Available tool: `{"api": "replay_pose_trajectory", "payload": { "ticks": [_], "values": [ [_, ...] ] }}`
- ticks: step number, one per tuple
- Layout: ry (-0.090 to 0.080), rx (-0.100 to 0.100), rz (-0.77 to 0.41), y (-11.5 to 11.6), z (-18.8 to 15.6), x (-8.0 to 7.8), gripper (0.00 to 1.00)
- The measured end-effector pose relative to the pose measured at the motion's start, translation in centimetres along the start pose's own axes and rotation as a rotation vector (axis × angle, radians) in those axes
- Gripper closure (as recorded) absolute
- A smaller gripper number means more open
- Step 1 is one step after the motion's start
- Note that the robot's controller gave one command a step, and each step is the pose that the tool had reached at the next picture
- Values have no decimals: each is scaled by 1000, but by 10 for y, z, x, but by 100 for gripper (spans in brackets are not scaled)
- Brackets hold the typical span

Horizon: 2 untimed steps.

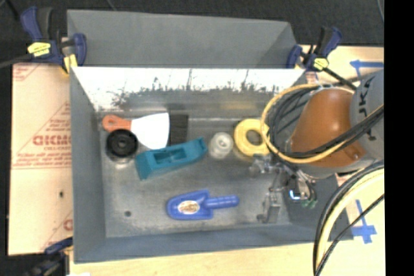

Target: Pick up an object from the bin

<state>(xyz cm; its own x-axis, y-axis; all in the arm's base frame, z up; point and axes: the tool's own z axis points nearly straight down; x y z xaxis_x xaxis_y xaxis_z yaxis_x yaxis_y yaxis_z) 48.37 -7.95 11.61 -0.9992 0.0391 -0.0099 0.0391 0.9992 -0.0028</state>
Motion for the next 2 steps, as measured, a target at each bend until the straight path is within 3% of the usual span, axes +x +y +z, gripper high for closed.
{"api": "replay_pose_trajectory", "payload": {
  "ticks": [1,2],
  "values": [
    [11,-2,-72,27,19,-20,0],
    [3,-2,112,38,35,-9,0]
  ]
}}
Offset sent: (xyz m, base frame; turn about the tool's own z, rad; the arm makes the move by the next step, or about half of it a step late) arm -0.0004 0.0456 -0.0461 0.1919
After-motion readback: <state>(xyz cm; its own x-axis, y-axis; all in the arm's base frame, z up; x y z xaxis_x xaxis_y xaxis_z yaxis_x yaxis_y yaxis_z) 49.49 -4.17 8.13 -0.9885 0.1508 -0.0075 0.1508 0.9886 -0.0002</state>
